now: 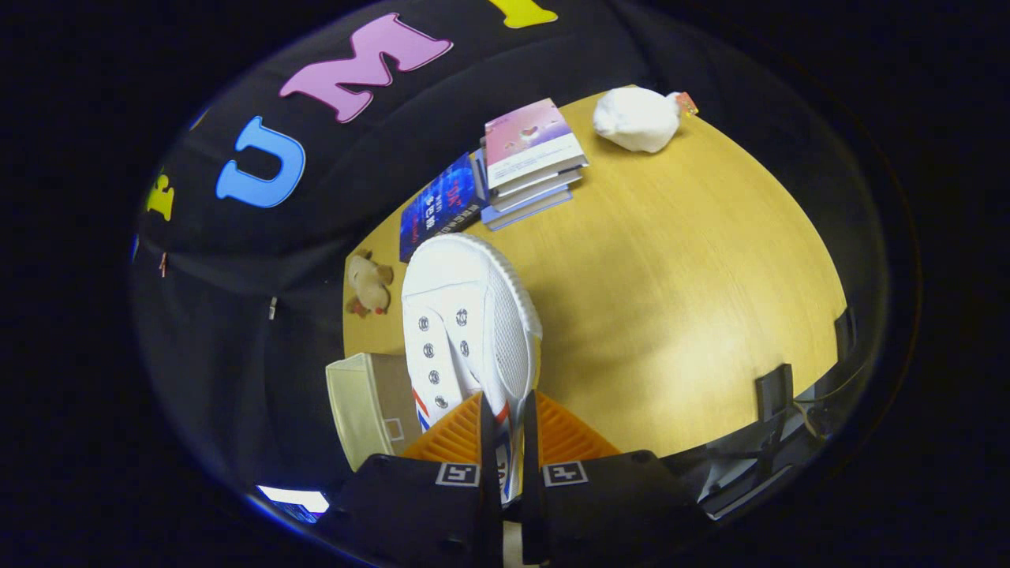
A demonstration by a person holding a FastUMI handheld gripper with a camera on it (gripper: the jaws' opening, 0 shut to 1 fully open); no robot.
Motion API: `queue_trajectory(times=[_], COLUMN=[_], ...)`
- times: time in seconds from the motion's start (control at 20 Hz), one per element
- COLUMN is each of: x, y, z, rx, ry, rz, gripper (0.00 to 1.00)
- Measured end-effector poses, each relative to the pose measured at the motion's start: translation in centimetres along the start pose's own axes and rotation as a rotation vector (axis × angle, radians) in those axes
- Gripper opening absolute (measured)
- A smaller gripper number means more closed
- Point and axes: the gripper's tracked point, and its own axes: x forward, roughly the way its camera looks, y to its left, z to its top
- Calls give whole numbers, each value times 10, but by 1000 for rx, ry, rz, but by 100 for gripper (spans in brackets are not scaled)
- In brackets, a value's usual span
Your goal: Open the storage box then place both shoes into the box .Put the left shoe in first, then the right shoe, with the right side of both shoes facing outward in a uniform manner.
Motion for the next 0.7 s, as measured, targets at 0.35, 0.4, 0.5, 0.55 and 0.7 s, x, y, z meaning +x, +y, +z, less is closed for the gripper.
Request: queue_trajectory(times=[0.35, 0.4, 0.5, 0.55, 0.7], x=[1, 3, 9, 11, 17], y=[89, 100, 121, 130, 163], z=[-27, -30, -38, -40, -60], rx=[-66, -80, -121, -145, -191], ry=[35, 35, 41, 40, 51], rz=[61, 67, 77, 85, 126], gripper=[14, 14, 14, 14, 14])
